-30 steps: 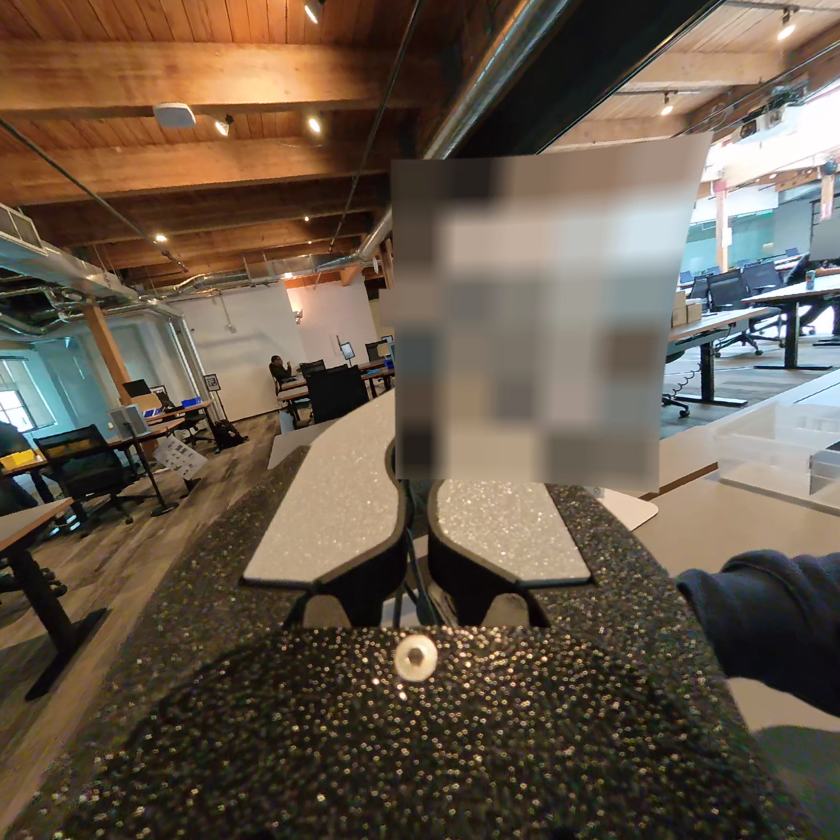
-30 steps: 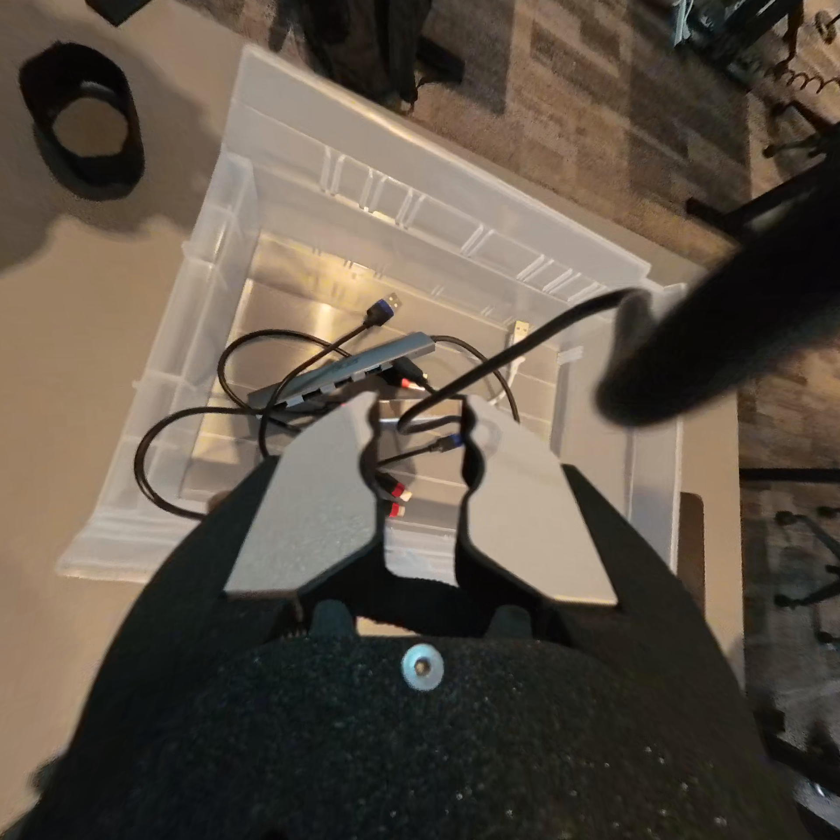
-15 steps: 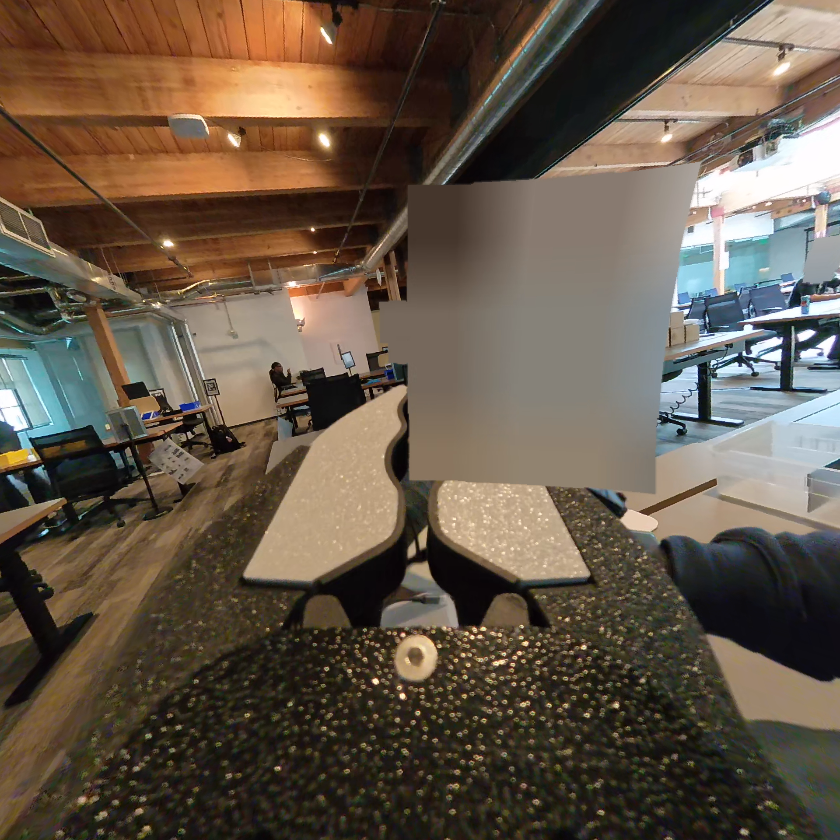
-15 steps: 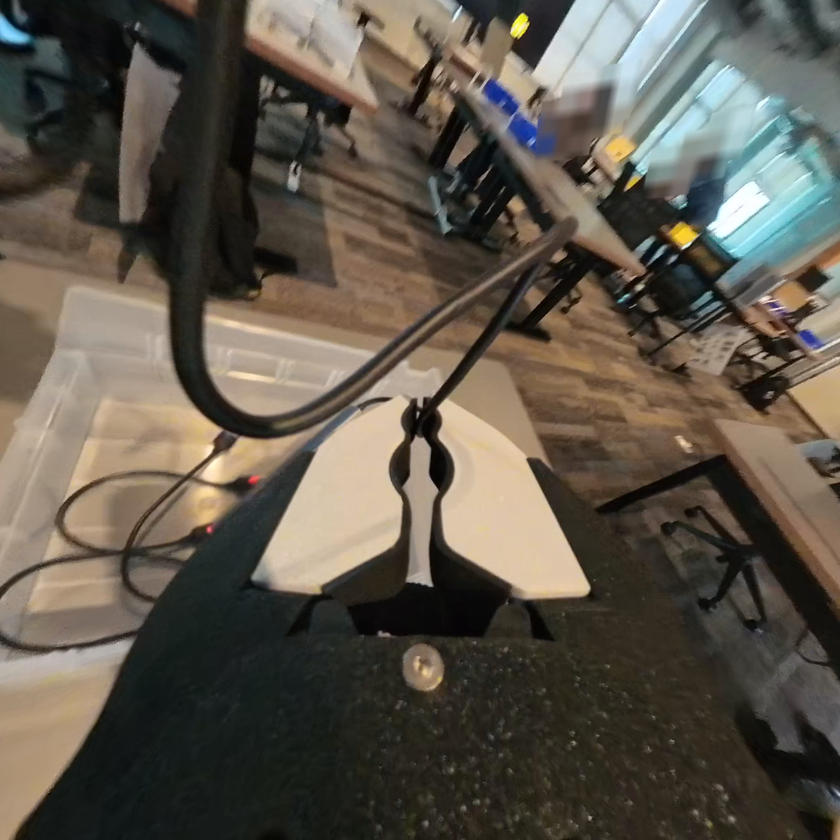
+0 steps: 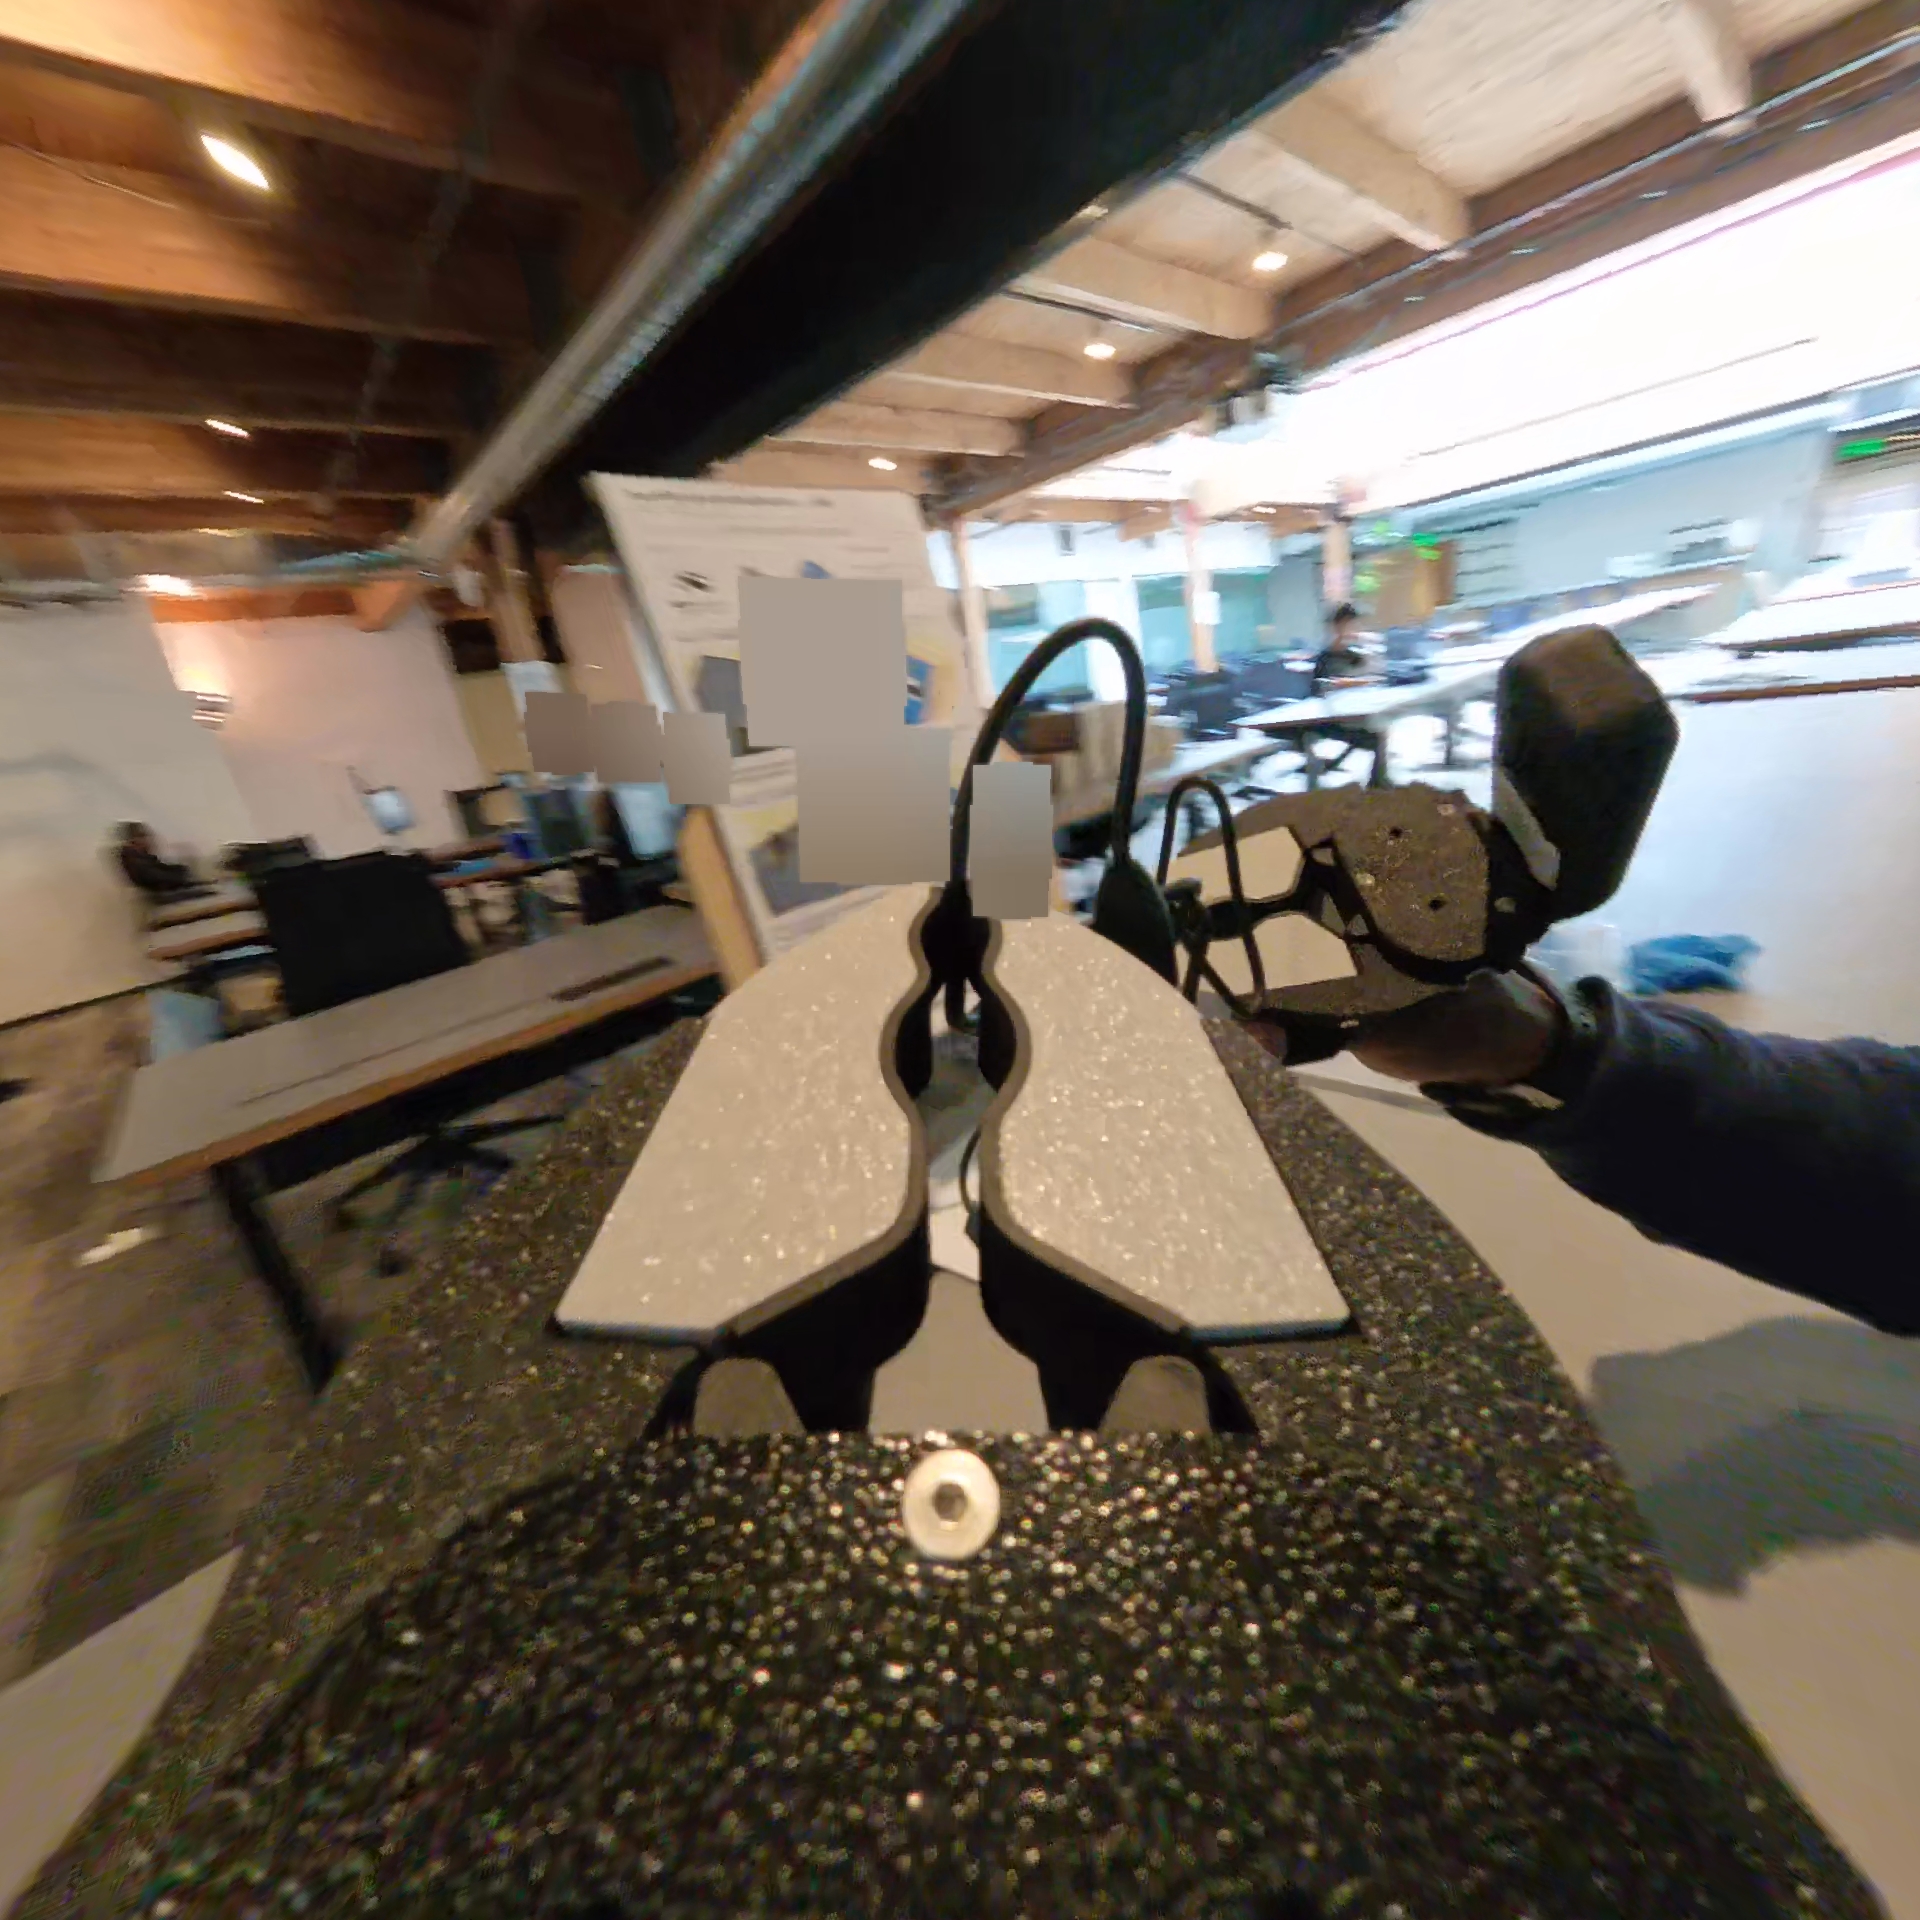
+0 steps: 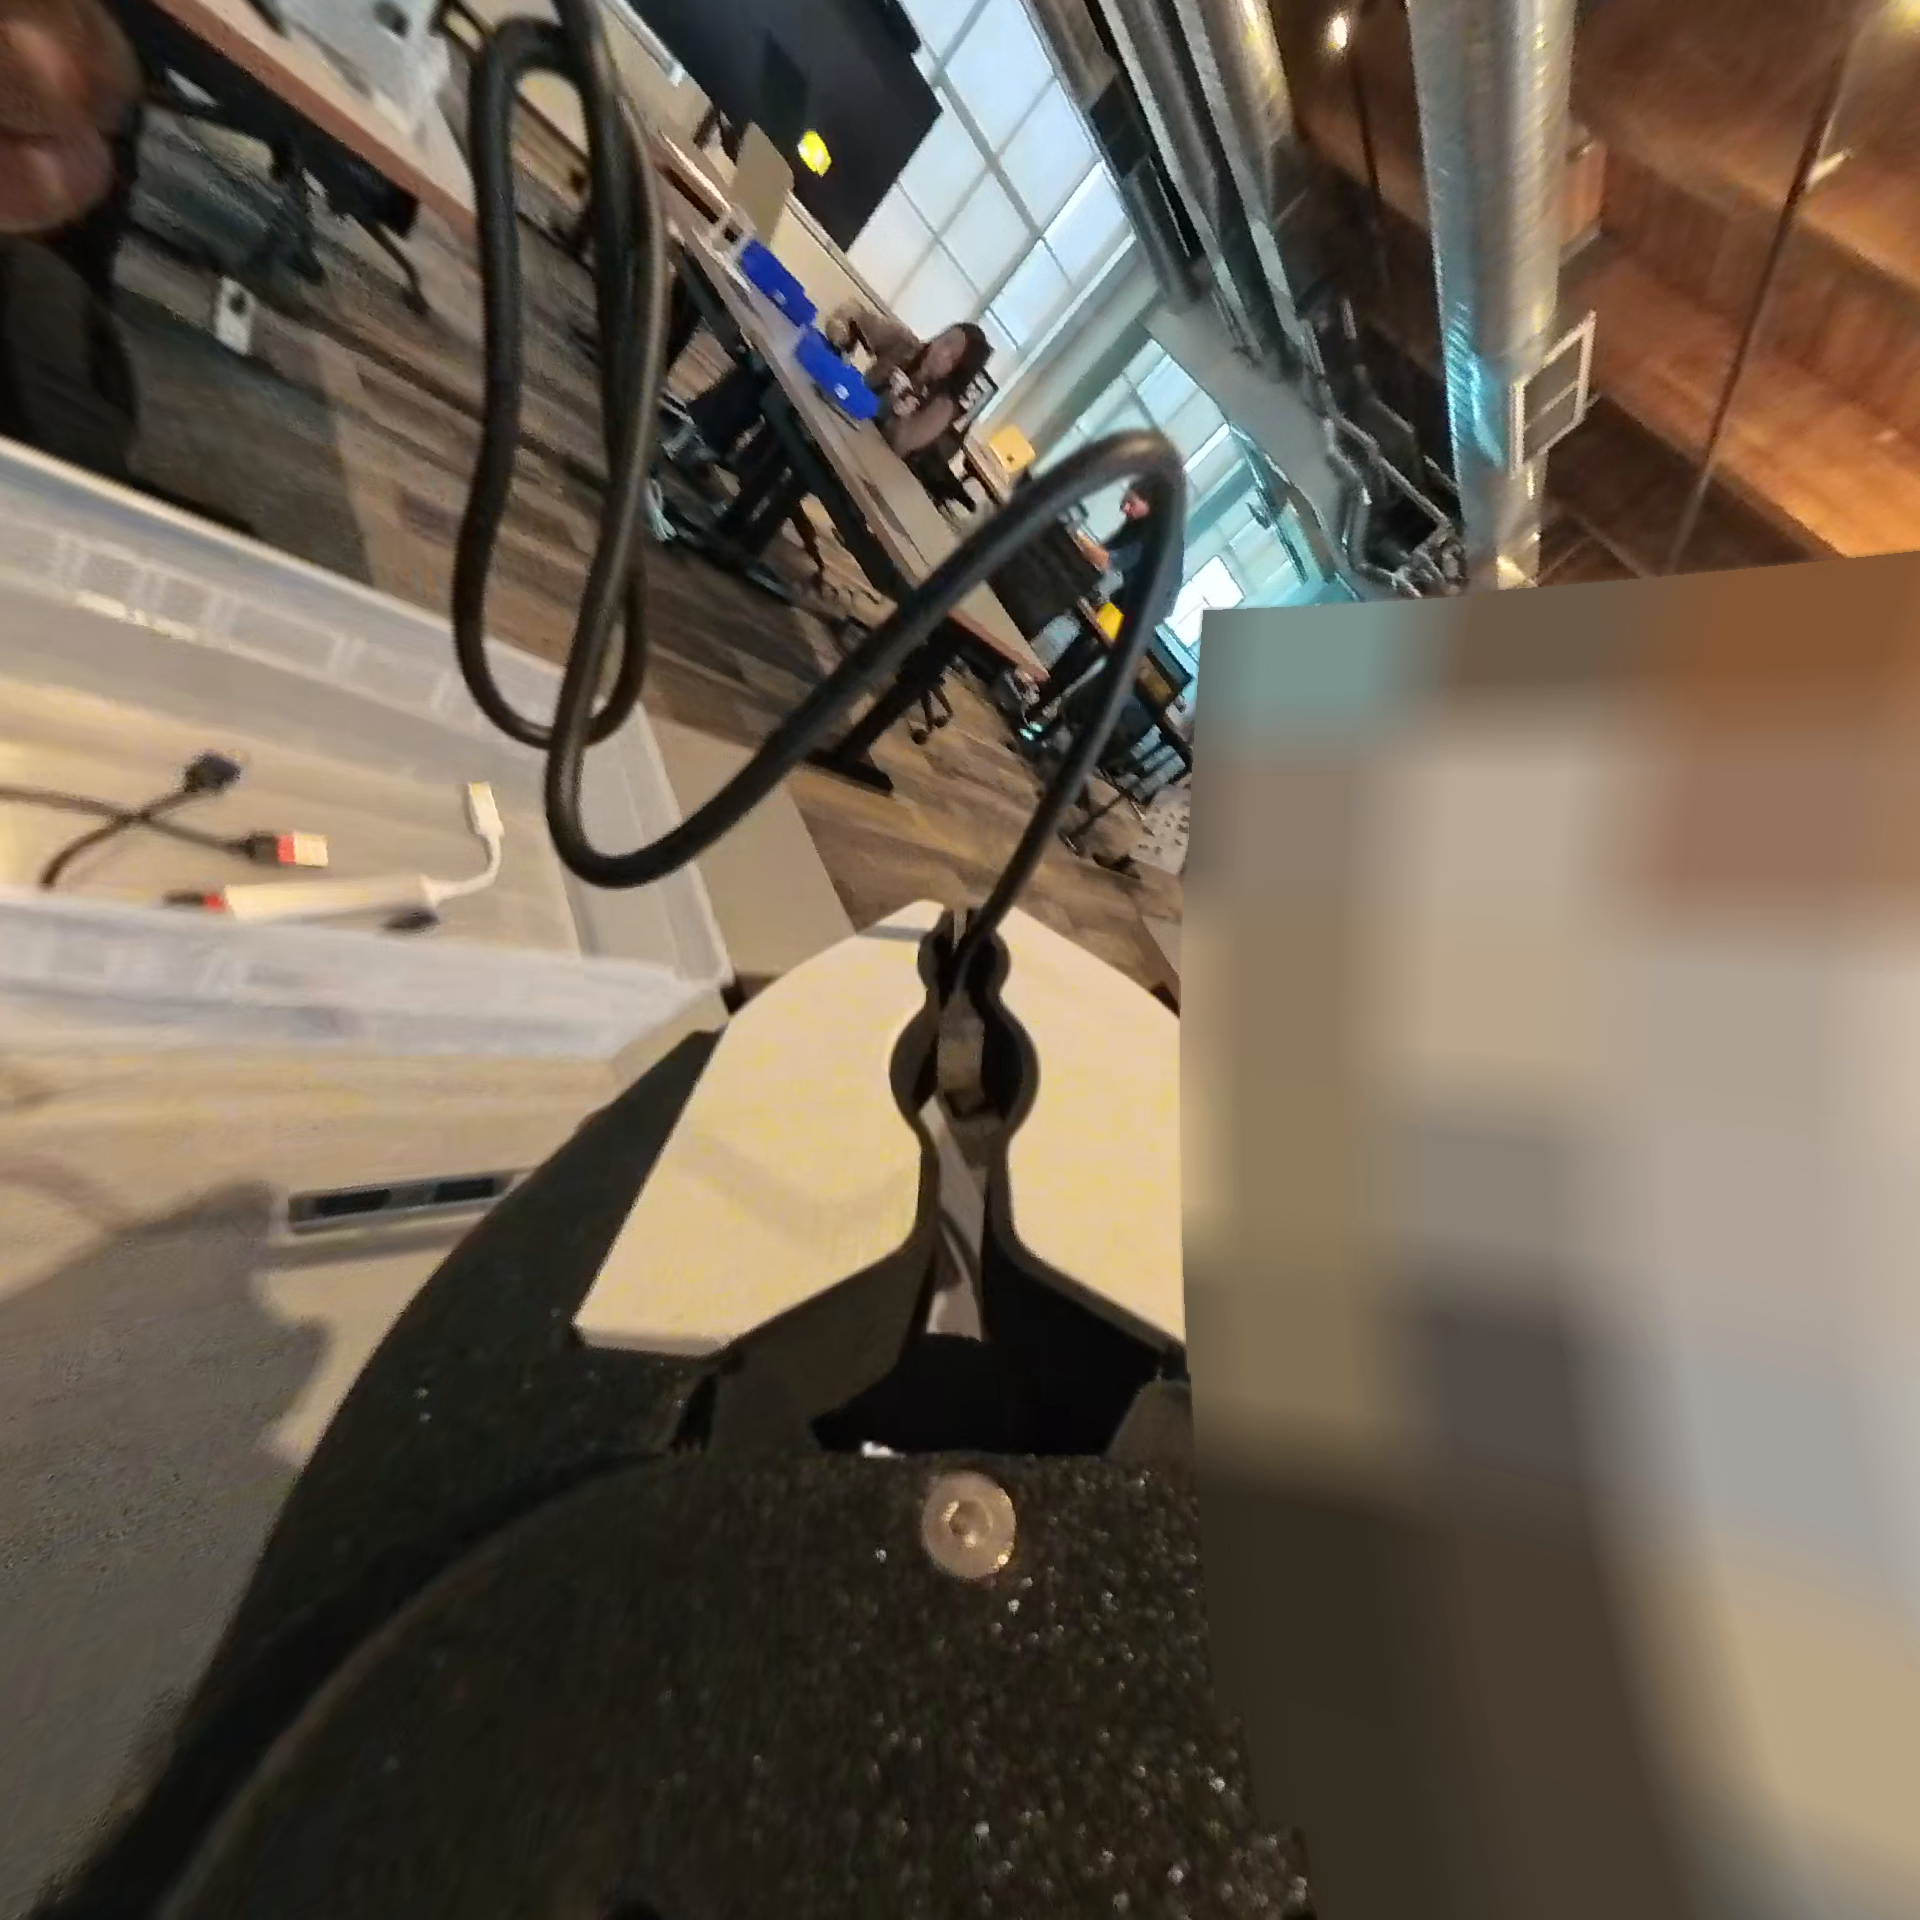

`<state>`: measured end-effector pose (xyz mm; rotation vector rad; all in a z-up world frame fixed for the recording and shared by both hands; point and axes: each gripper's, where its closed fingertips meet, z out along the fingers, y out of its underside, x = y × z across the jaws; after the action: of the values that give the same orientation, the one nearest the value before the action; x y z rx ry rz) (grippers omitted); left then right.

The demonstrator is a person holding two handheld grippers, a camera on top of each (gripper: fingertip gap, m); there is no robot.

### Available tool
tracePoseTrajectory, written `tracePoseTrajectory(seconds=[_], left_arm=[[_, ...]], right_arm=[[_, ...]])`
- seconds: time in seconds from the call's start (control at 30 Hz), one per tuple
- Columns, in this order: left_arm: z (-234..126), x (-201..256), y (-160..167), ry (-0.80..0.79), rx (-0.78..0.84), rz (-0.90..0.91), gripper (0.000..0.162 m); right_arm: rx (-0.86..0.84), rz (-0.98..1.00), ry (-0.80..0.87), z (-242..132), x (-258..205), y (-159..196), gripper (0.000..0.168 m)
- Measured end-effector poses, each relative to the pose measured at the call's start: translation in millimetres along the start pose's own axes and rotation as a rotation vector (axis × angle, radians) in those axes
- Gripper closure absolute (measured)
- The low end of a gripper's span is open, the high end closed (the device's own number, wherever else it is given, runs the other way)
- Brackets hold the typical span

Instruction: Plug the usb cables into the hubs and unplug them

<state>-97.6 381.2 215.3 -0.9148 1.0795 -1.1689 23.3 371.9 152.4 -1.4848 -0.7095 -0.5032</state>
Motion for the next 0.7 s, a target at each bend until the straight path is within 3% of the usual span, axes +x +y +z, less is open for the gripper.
tracePoseTrajectory(seconds=[0.17, 0.33, 0.5, 0.7], left_arm=[[67, 58, 45, 0.306, -0.060, -0.133, 0.159], [131, 120, 116, 0.530, -0.105, -0.302, 0.159], [174, 157, 181, 0.482, -0.044, -0.416, 0.159], [179, 205, 231, 0.502, -0.066, -0.414, 0.153]], right_arm=[[-0.055, 0.045, 0.063, -80, 10, 53, 0.167], [-0.091, 0.101, 0.115, -133, 29, 99, 0.167], [-0.060, 0.075, 0.101, -161, 45, 124, 0.166], [0.035, 0.043, 0.095, -178, 59, 140, 0.167]])
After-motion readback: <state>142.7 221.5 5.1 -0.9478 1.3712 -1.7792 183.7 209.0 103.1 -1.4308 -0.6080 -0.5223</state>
